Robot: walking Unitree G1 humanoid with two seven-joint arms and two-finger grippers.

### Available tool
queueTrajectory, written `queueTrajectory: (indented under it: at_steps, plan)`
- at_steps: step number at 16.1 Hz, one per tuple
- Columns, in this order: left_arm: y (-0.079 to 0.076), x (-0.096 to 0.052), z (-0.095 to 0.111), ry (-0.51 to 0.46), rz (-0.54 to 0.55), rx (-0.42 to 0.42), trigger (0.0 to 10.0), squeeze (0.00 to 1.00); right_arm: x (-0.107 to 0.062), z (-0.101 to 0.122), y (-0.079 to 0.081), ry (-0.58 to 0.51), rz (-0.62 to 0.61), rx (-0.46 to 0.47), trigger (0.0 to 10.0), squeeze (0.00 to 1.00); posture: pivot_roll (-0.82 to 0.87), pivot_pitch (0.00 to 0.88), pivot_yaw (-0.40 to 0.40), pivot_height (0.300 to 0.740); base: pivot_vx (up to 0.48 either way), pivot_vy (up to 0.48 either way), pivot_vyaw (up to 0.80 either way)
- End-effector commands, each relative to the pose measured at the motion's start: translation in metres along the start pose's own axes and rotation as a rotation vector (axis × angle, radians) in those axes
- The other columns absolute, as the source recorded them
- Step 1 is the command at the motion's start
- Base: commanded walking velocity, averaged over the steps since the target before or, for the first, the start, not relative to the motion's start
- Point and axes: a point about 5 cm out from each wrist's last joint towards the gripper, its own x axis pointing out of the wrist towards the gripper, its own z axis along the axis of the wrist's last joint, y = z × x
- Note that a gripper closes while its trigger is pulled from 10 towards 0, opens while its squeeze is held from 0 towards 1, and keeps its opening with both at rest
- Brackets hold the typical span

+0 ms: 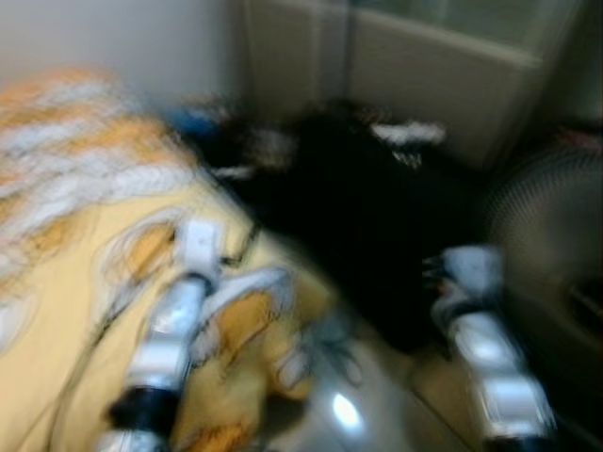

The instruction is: Clean up the room

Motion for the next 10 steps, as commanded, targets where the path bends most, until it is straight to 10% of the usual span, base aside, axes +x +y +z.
queueTrajectory:
  at_steps: [1, 6, 10]
  plan:
    - [-0.006, 0.002, 0.004, -0.019, -0.018, -0.012, 10.0, 0.78, -0.001, 0.005, -0.006, -0.024, 0.010, -0.027, 10.0, 0.00, -0.11, 0.000, 0.055, 0.740, 0.431, 0.000, -0.76]
    - [-0.005, -0.006, -0.004, -0.008, 0.014, -0.046, 10.0, 0.77, -0.005, 0.022, 0.017, -0.123, 0.311, -0.082, 10.0, 0.00, -0.10, 0.000, 0.023, 0.740, 0.160, 0.000, 0.00]
    - [-0.009, -0.005, -0.002, -0.025, -0.021, -0.038, 10.0, 0.75, -0.007, 0.016, 0.013, -0.098, 0.252, -0.042, 10.0, 0.00, -0.12, 0.000, 0.041, 0.740, 0.000, 0.000, -0.19]
